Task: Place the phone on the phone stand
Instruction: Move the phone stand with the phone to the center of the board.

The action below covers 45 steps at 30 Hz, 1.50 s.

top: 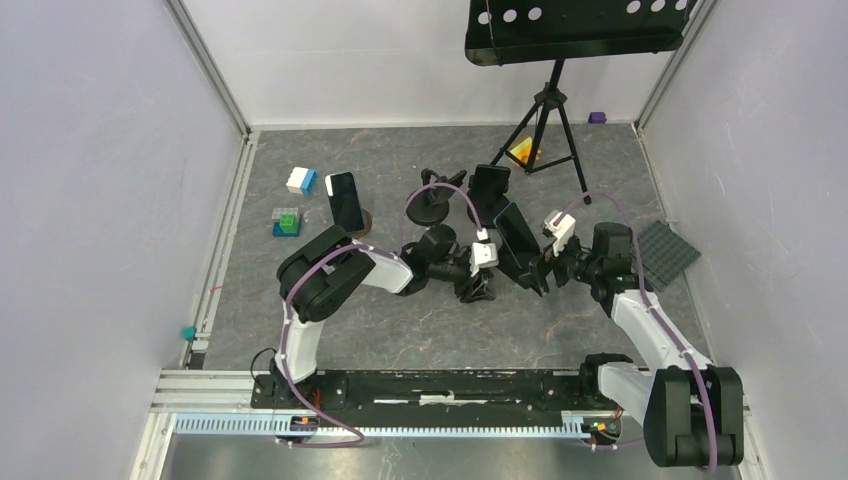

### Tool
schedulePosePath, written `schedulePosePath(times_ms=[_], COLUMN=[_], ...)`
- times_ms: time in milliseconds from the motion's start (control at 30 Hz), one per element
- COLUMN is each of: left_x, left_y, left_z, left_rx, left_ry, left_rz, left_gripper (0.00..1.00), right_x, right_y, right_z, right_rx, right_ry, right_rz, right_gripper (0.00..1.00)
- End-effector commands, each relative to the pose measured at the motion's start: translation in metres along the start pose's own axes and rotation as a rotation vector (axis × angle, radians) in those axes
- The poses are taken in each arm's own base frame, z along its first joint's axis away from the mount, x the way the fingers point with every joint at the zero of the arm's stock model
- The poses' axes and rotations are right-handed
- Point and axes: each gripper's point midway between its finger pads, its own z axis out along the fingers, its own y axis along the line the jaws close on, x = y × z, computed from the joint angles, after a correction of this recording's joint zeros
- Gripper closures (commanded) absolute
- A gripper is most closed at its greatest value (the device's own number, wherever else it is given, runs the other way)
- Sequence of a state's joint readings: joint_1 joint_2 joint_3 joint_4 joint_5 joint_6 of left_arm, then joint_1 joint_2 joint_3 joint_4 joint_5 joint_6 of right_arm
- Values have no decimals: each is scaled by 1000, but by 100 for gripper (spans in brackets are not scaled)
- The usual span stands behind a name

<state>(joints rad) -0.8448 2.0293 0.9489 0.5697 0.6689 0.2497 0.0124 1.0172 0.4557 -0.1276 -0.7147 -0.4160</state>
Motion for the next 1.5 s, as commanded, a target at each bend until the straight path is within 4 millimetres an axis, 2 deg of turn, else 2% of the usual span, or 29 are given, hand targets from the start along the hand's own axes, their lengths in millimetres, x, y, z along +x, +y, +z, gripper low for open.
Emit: schedulePosePath(times_ms=[0,200,333,467,800,1000,1200,1467], left_x=[9,-1,0,-1,-6,-10,-15,-18], left_y=[-4,-11,-14,-17,-21,-21,-23,-24], left_z=[-14,-27,-32,-37,-44,-46,-49,-52], left_rx=[-48,-59,-61,-61,-67,-67,-69,-79], left_ry=[26,0,-1,-4,-16,-22,-33,-40], left_rz=[-8,27,44,59,81,86,89,92], left_gripper=[34,28,25,24,22,21,21,21], right_x=[-4,-4,-6,-7,-26,-20,-11,-9], right_y=[-10,-16,-17,-17,-26,-20,-20,-19], right_z=[7,13,17,24,38,43,47,51], right_rx=[41,60,61,46,55,40,44,60], right_ry=[4,18,13,25,-3,23,52,68], right_rz=[5,15,11,10,-52,-59,-56,-25], right_gripper=[2,2,2,2,2,2,7,19])
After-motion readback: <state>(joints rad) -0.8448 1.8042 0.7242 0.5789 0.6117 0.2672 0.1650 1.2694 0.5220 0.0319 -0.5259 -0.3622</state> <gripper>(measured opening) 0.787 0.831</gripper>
